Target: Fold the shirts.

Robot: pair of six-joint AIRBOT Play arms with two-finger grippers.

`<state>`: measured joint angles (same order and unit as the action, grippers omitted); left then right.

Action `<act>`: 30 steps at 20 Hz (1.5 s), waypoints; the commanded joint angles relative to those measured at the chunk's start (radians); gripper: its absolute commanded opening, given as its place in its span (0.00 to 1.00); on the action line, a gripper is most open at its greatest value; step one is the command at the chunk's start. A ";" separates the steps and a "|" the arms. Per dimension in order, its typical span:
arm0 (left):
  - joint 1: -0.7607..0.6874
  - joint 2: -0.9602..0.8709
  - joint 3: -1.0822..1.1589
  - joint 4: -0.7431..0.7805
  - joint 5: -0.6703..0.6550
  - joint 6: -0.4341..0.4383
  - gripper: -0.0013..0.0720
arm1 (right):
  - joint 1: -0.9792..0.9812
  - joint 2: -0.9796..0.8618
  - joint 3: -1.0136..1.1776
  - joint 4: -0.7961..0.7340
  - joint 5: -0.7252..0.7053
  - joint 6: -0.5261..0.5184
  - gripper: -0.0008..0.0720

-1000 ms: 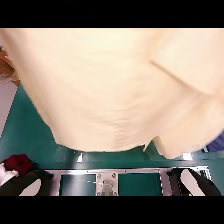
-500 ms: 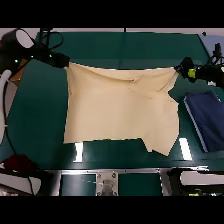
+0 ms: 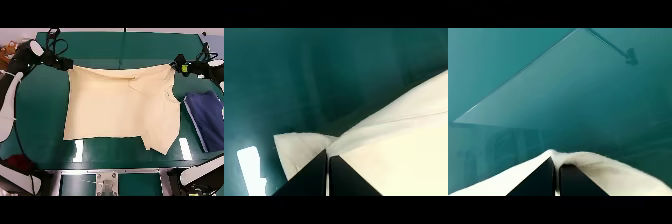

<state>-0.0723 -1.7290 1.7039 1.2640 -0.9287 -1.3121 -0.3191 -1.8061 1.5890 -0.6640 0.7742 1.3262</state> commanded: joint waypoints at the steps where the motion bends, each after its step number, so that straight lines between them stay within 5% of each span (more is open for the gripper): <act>1: 0.001 -0.004 0.000 0.115 -0.081 -0.018 0.04 | -0.043 -0.019 0.055 -0.012 0.130 -0.004 0.03; 6: 0.001 -0.004 -0.001 0.185 -0.270 -0.013 0.04 | -0.132 -0.018 0.052 -0.175 0.450 -0.029 0.03; 10: 0.000 -0.004 -0.060 0.166 -0.278 -0.014 0.04 | -0.152 -0.017 0.050 -0.335 0.581 -0.026 0.03; 19: 0.000 -0.008 -0.197 0.085 -0.262 0.017 0.04 | -0.150 -0.016 -0.092 -0.369 0.542 -0.029 0.03; 25: 0.000 -0.011 -0.194 0.041 -0.368 0.023 0.05 | -0.150 -0.013 -0.092 -0.369 0.546 -0.025 0.05; 26: 0.000 -0.007 -0.193 0.040 -0.431 0.023 0.15 | -0.152 -0.010 -0.080 -0.370 0.562 -0.023 0.25; 27: 0.000 -0.006 -0.185 0.040 -0.504 0.018 0.53 | -0.155 -0.006 -0.060 -0.378 0.587 -0.002 0.42; 28: 0.000 -0.006 -0.172 0.040 -0.576 -0.009 0.73 | -0.158 0.000 -0.030 -0.396 0.619 0.026 0.47; 30: 0.000 -0.005 -0.146 0.042 -0.702 -0.046 0.74 | -0.158 0.026 0.019 -0.454 0.674 0.082 0.46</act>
<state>-0.0719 -1.7363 1.5330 1.3106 -1.4345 -1.3121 -0.4744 -1.8023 1.5578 -1.0615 1.3746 1.3411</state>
